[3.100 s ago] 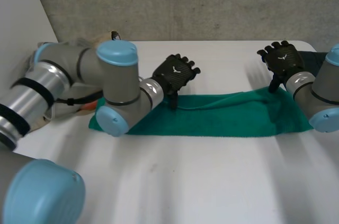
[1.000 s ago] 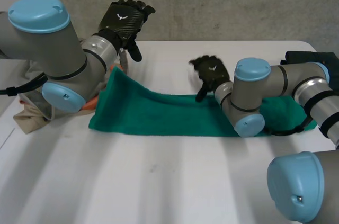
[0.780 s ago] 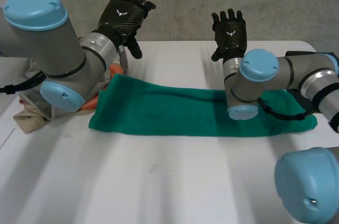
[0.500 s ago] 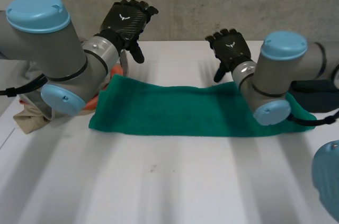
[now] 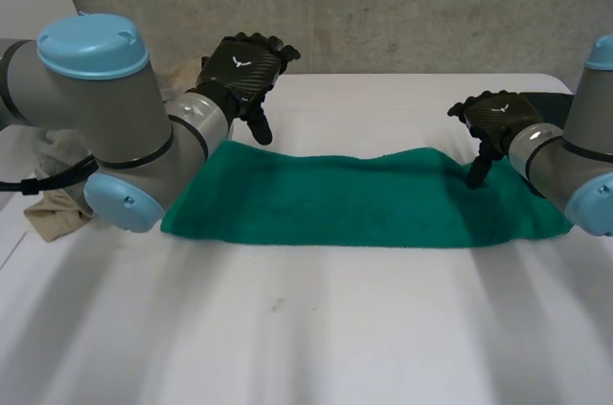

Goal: Fold the laundry.

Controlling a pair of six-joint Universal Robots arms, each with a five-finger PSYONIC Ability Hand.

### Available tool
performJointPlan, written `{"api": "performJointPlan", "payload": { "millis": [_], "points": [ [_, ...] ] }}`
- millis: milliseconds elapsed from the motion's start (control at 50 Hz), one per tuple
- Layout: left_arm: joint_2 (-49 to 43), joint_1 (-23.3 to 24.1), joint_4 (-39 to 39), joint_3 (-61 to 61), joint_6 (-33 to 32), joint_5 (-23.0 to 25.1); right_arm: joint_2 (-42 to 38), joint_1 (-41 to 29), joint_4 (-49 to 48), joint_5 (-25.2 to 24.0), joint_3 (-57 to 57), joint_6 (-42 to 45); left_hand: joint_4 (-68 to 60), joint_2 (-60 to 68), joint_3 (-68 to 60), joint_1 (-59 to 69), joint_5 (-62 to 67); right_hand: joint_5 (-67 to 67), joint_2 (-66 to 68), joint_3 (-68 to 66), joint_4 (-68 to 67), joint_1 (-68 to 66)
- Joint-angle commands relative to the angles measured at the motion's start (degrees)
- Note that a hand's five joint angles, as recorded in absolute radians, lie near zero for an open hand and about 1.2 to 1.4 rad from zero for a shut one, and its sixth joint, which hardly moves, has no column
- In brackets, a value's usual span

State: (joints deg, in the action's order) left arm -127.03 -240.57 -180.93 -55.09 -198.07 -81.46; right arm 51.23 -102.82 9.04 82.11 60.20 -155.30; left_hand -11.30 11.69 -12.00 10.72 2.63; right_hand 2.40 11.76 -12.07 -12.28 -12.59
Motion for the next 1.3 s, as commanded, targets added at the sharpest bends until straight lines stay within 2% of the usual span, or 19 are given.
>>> {"api": "performJointPlan", "payload": {
  "millis": [20,100,140,200,360,460,500,520,540,660,740,820,920,1000,1140,1160,1200,1220,1300],
  "points": [
    [-0.5,-0.1,-0.4,0.2,-0.1,-1.4,-2.9,1.2,-2.8,-1.2,-3.0,-2.4,1.3,-1.7,2.0,-0.7,-2.6,-1.9,-1.3,1.6,1.8,2.1],
    [-1.3,-0.7,0.1,0.7,-0.8,-2.0,-8.6,0.8,-0.6,-4.8,-11.6,-6.0,1.3,-1.7,2.0,-0.7,-2.6,10.7,11.3,-11.0,-10.8,-10.5],
    [-1.1,-1.2,0.6,0.5,-0.9,-2.5,-12.6,0.7,4.2,-6.5,-17.6,-8.6,1.3,-1.7,2.0,-0.7,-2.6,16.9,17.5,-17.2,-17.0,-16.7],
    [-0.6,-1.7,1.0,0.2,-0.9,-2.4,-17.5,0.3,8.6,-7.1,-24.7,-10.5,1.3,-1.7,2.0,-0.7,-2.6,19.3,19.9,-19.6,-19.4,-19.1],
    [2.0,-3.1,1.2,-2.6,-0.8,-1.5,-32.6,-0.5,14.7,-4.5,-44.4,-12.4,1.3,-1.7,2.0,-0.7,-2.6,22.7,23.3,-23.0,-22.8,-22.5],
    [2.6,-3.9,1.1,-3.5,-0.7,-0.8,-36.5,-1.5,14.2,-1.9,-47.1,-12.2,1.3,-1.7,2.0,-0.7,-2.6,23.0,23.6,-23.3,-23.1,-22.8],
    [2.5,-4.2,1.1,-3.6,-0.7,-0.7,-36.9,-1.8,13.3,-1.6,-47.3,-12.2,1.3,-1.7,2.0,-0.7,-2.6,31.0,31.7,-31.4,-31.1,-30.8],
    [2.3,-4.5,1.1,-3.4,-0.7,-0.7,-36.7,-2.0,12.3,-1.7,-47.3,-12.2,1.3,-1.7,2.0,-0.7,-2.6,52.4,53.0,-52.7,-52.5,-52.2],
    [2.2,-4.6,1.1,-3.3,-0.7,-0.7,-36.3,-2.2,12.1,-1.6,-47.3,-12.1,1.3,-1.7,2.0,-0.7,-2.6,67.4,68.1,-67.8,-67.6,-67.3],
    [0.2,-5.0,1.2,-1.7,-0.3,-0.7,-26.8,-3.7,12.6,-2.1,-43.2,-12.2,1.3,-1.7,2.0,-0.7,-2.6,67.6,68.2,-67.9,-67.7,-67.4],
    [-2.7,-4.7,1.2,1.4,-0.3,-0.2,-15.4,-4.6,12.0,-3.9,-32.5,-11.3,1.3,-1.7,2.0,-0.7,-2.6,67.6,68.2,-67.9,-67.7,-67.4],
    [-6.6,-4.4,2.7,6.0,-0.7,0.6,-3.6,-5.7,6.5,-7.3,-19.5,-7.0,1.3,-1.7,2.0,-0.7,-2.6,67.6,68.2,-67.9,-67.7,-67.4],
    [-12.7,-3.6,9.9,14.0,-0.7,1.6,11.1,-7.4,-0.8,-10.4,-4.3,-1.3,1.3,-1.7,2.0,-0.7,-2.6,67.6,68.2,-67.9,-67.7,-67.4],
    [-17.4,-2.3,15.9,19.6,-0.8,2.5,18.9,-8.7,-3.1,-11.7,2.7,-0.7,1.3,-1.7,2.0,-0.7,-2.6,67.6,68.2,-67.9,-67.7,-67.4],
    [-23.6,-0.4,23.9,27.0,-3.7,1.8,25.9,-9.1,-4.6,-14.0,7.4,-2.0,0.3,-0.7,1.0,0.3,-1.6,67.6,68.2,-67.9,-67.7,-67.4],
    [-24.6,-0.3,25.3,28.6,-4.8,1.8,26.0,-9.0,-4.8,-13.9,7.2,-2.4,-18.4,18.0,-17.7,19.0,17.1,67.6,68.2,-67.9,-67.7,-67.4],
    [-25.4,-0.3,26.0,30.5,-5.5,2.0,25.9,-8.9,-4.9,-13.9,6.9,-2.5,-40.7,40.3,-40.0,41.3,39.4,67.6,68.2,-67.9,-67.7,-67.4],
    [-26.0,-0.3,26.1,32.8,-5.9,2.2,25.5,-8.7,-4.8,-13.9,6.3,-2.7,-65.3,64.9,-64.6,65.9,63.9,67.6,68.2,-67.9,-67.7,-67.4],
    [-26.8,1.1,25.8,40.5,-5.8,2.0,23.0,-8.5,-5.0,-12.8,3.5,-2.6,-68.7,68.3,-68.0,69.3,67.4,67.6,68.2,-67.9,-67.7,-67.4]
  ]
}}
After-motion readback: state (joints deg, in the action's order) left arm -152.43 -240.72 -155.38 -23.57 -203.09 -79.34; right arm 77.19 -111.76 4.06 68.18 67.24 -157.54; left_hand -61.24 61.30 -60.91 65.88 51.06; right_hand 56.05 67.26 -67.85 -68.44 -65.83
